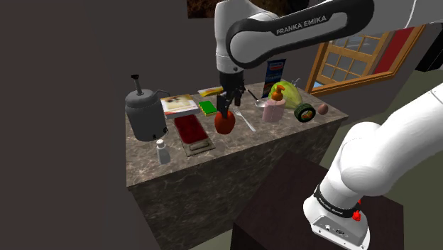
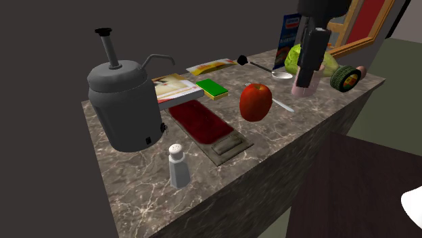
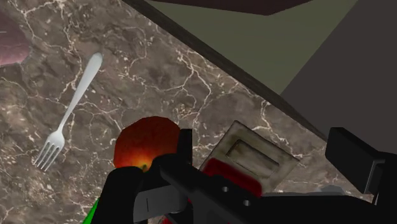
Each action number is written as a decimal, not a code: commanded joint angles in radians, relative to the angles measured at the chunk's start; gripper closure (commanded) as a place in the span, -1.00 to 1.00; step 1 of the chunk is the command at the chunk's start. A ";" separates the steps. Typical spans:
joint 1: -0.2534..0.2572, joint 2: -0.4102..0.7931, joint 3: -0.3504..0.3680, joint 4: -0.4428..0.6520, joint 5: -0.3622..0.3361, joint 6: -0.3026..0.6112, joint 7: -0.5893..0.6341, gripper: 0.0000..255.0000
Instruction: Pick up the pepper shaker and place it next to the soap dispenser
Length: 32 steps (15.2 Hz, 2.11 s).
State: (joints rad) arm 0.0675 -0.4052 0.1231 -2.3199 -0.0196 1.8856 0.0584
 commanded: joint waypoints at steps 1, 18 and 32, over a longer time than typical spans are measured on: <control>0.011 0.065 0.029 0.035 0.001 0.033 0.039 -1.00; 0.122 0.672 0.162 0.529 -0.166 0.136 0.345 -1.00; 0.169 0.853 0.151 0.642 -0.229 0.196 0.403 -1.00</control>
State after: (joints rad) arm 0.2361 0.4472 0.2738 -1.6759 -0.2485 2.0789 0.4606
